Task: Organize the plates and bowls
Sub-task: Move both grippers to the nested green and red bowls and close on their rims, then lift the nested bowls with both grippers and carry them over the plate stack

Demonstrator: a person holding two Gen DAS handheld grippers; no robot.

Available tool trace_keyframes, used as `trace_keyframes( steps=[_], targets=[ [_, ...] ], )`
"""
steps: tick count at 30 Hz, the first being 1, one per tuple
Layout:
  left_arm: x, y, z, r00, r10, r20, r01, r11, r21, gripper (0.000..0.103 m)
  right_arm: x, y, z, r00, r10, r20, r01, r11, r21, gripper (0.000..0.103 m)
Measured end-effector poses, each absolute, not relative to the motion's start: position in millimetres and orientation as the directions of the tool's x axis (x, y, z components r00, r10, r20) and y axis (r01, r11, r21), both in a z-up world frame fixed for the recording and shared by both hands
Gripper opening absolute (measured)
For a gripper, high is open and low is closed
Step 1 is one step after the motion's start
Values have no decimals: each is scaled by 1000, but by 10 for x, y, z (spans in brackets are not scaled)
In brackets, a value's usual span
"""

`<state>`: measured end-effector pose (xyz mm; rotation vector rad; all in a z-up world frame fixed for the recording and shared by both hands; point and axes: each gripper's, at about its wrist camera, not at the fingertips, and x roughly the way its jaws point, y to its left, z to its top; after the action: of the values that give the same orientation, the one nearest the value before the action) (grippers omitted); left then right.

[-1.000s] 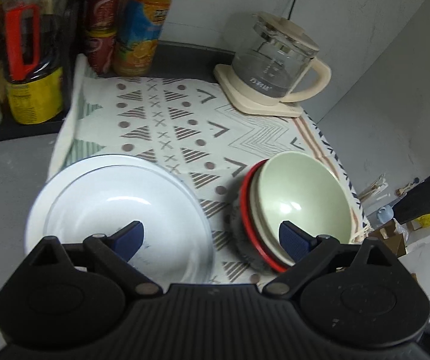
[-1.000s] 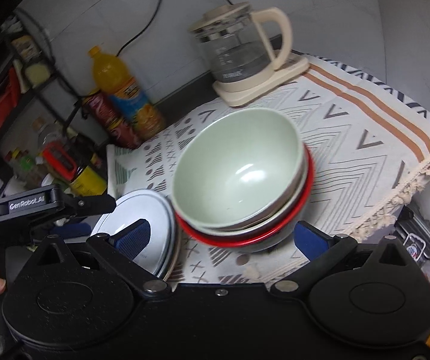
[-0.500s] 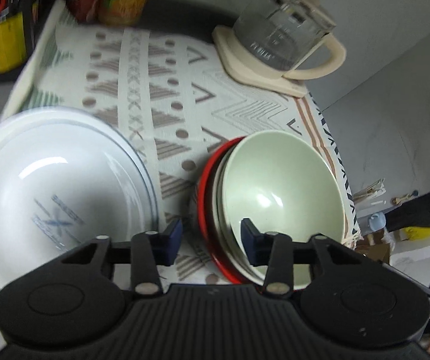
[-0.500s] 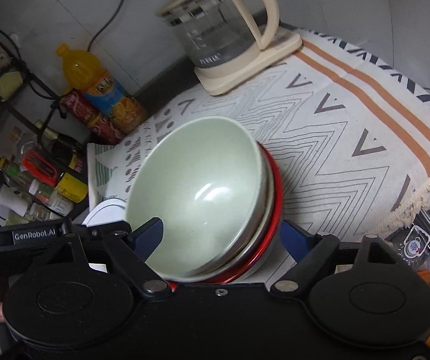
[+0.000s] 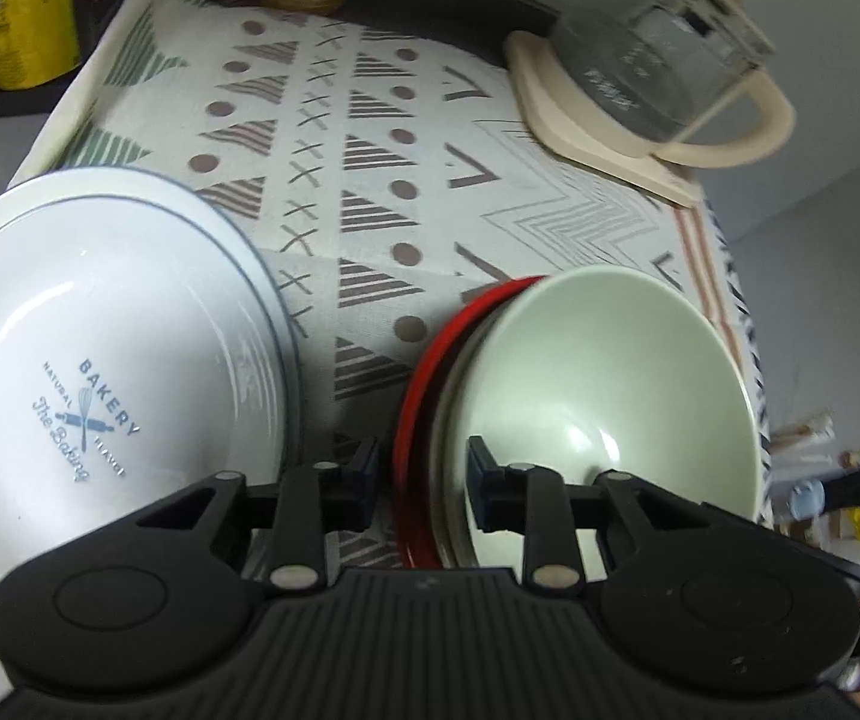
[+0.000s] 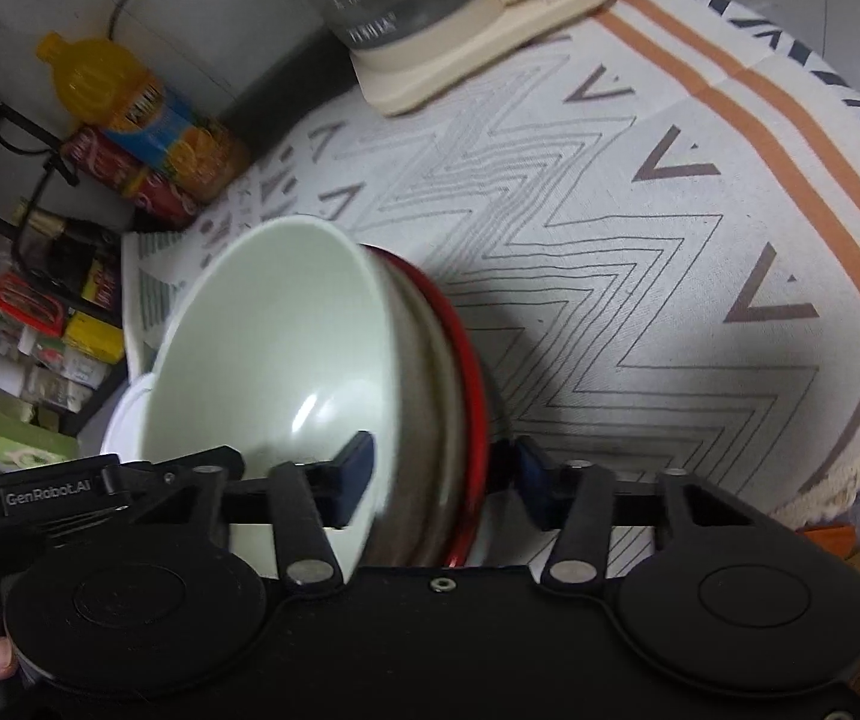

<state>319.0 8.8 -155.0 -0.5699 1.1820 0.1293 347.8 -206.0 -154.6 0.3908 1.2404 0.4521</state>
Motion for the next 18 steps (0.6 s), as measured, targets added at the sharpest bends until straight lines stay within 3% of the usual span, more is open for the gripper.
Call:
trace_keyframes(
  steps=[18],
  targets=[
    [3236, 7, -1571, 397, -137, -908, -422, 851, -313, 24, 3728, -2095, -1625, 189, 566, -802, -204, 822, 532, 37]
  ],
)
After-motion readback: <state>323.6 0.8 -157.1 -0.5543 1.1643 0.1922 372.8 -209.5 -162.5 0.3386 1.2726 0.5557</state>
